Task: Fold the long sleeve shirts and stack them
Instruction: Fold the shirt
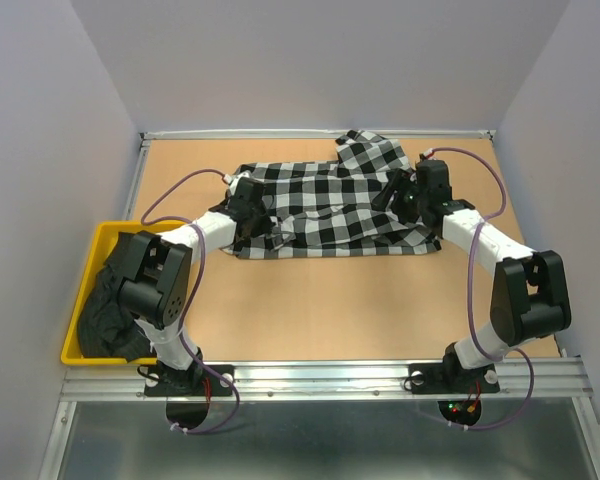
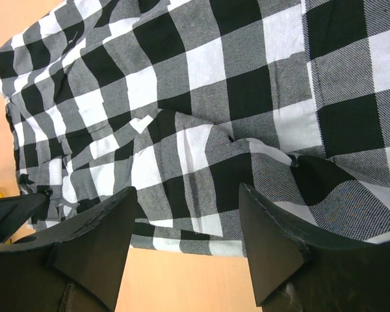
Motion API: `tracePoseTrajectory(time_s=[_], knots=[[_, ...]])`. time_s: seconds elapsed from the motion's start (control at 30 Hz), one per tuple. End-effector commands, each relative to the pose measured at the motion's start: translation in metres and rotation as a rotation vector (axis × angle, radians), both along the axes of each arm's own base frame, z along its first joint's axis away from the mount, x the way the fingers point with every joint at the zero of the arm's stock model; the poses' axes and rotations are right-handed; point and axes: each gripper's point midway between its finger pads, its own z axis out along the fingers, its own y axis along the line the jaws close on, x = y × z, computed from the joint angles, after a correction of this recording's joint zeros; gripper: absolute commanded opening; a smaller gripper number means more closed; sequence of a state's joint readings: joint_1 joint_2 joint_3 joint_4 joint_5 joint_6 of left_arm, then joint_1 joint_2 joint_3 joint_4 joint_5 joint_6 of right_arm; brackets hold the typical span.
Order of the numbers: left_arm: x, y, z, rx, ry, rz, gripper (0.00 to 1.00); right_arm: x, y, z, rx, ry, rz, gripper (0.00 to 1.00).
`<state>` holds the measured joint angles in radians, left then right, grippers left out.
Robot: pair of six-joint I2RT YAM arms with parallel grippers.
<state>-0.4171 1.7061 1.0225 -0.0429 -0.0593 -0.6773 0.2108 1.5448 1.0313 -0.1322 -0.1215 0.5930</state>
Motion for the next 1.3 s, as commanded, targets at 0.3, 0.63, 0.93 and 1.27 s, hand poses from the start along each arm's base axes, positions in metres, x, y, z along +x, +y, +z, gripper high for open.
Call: tracePoseTrajectory(time_s=[0.3, 0.63, 0.93, 1.27], knots=[[0.021, 0.027, 0.052, 0.19, -0.185, -0.016, 0.0, 0.001, -0.02, -0.022, -0.028, 0.036, -0.023, 0.68], [0.023, 0.026, 0.04, 0.243, -0.18, -0.039, 0.09, 0.001, -0.012, -0.016, -0.013, 0.023, 0.037, 0.68], [0.02, 0.023, 0.07, 0.239, -0.202, -0.054, 0.25, -0.003, -0.01, -0.009, 0.005, 0.013, 0.036, 0.67], [0.003, 0.028, 0.097, 0.199, -0.239, -0.041, 0.7, 0.001, 0.024, 0.007, 0.107, -0.007, 0.2, 0.62]])
